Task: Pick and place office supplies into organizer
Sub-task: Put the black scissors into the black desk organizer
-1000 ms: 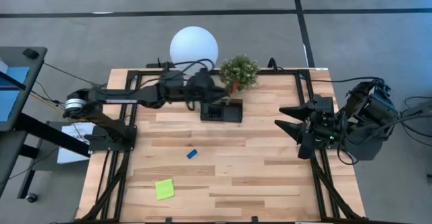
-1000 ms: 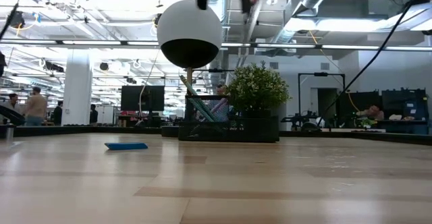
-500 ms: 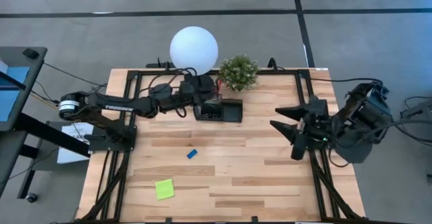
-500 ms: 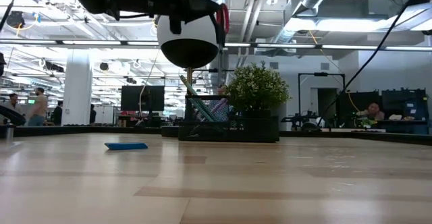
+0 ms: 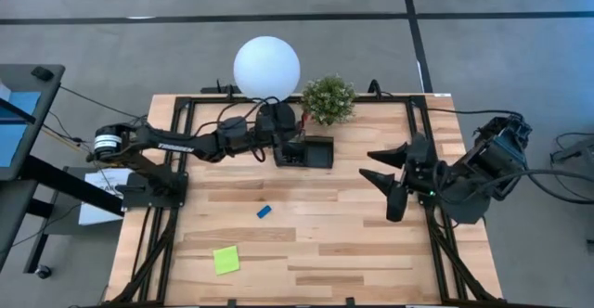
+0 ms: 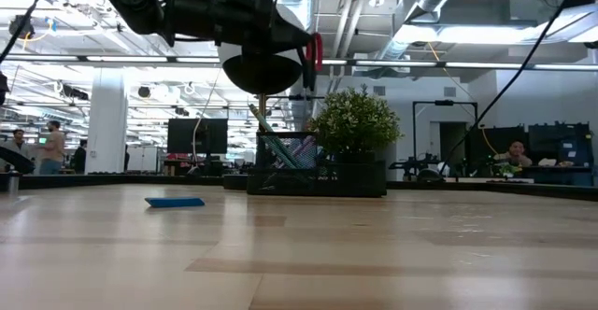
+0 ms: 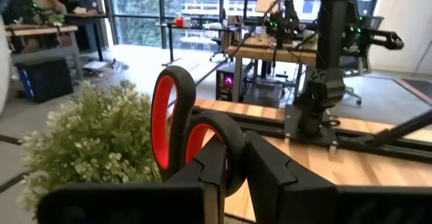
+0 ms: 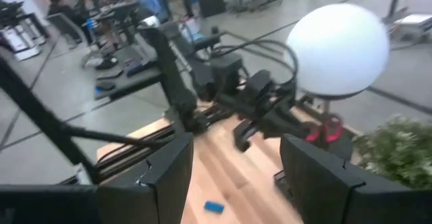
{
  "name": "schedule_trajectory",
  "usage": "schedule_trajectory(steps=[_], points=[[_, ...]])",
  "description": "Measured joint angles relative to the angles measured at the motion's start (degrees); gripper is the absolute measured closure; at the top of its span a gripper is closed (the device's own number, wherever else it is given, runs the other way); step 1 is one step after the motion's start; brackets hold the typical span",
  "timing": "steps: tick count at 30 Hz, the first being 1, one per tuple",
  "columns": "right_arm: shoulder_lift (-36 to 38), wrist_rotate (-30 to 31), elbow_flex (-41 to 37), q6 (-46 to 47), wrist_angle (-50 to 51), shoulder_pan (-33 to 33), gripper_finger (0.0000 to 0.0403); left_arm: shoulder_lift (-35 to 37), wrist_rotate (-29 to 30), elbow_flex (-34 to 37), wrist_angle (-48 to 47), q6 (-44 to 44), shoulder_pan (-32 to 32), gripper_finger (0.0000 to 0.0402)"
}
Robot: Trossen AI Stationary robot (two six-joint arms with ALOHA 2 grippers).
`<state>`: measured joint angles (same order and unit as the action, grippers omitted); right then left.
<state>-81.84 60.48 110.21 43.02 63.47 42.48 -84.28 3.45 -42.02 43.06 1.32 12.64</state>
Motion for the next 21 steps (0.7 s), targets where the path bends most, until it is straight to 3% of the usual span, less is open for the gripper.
schedule_trajectory(steps=[18, 21], points=[[0.00, -2.67, 0.00, 0.00, -0.56, -0.31, 0.0187, -12.15, 3.54, -0.07, 7.25, 6.94, 0.01, 0.0376], [0.00, -2.71, 0.00, 0.00, -0.56, -0.31, 0.0187, -12.34, 4.54, -0.12, 6.23, 9.51, -0.08, 0.0353]])
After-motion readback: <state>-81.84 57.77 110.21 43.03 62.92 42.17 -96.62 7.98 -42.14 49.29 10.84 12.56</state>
